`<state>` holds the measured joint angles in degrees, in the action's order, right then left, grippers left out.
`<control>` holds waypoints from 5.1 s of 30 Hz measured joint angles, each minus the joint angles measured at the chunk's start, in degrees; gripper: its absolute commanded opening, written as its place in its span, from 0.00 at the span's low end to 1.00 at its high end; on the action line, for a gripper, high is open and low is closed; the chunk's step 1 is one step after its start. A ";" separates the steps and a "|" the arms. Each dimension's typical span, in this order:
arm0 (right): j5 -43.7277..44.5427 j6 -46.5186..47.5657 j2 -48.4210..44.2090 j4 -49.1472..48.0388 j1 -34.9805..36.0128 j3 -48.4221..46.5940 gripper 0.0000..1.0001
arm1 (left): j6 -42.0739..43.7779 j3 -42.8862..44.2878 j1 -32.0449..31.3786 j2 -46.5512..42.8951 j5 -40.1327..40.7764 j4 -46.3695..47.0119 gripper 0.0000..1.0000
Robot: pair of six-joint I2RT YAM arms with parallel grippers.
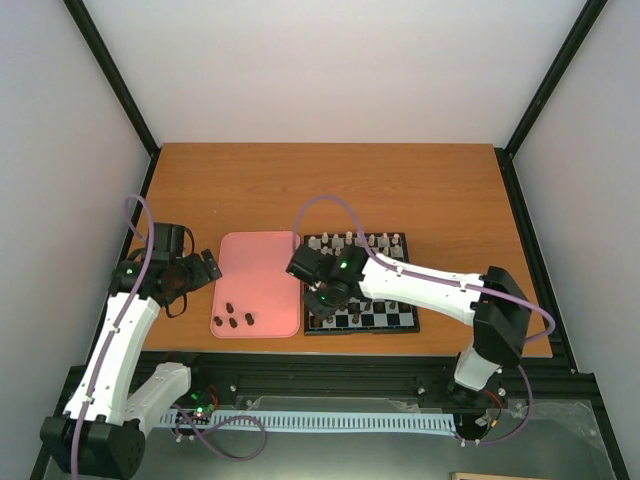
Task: Set up the chess pieces on the board
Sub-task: Place the chess piece on the chessboard, then pick up the chess piece from the storage box.
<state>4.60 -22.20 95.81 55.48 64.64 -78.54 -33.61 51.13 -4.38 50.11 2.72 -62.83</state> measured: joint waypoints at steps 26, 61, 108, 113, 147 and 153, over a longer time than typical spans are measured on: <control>-3.63 -5.77 -7.54 -4.20 -3.58 16.11 0.03 | 0.00 -0.42 0.00 0.79 -0.83 0.31 1.00; -2.23 -6.19 -4.46 -8.85 -3.67 18.62 0.04 | 0.00 -0.42 0.00 1.79 -0.83 0.31 1.00; -7.08 7.80 19.96 -4.72 4.33 -23.30 0.54 | 0.04 0.11 0.00 1.31 -0.83 0.00 1.00; -9.29 10.01 24.02 -4.52 6.19 -25.86 0.56 | 0.42 1.01 0.00 1.05 -0.57 -0.22 1.00; -12.63 14.12 30.91 -8.11 5.60 -28.09 0.09 | 0.31 1.97 0.15 3.72 6.67 -1.22 1.00; -11.69 14.12 30.88 -8.24 5.53 -28.09 0.03 | 0.22 1.97 0.17 3.72 6.69 -0.98 1.00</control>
<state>-7.09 -8.08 126.69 47.24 70.17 -106.63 -33.39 53.10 -4.21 53.82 9.41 -63.81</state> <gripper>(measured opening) 0.043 0.997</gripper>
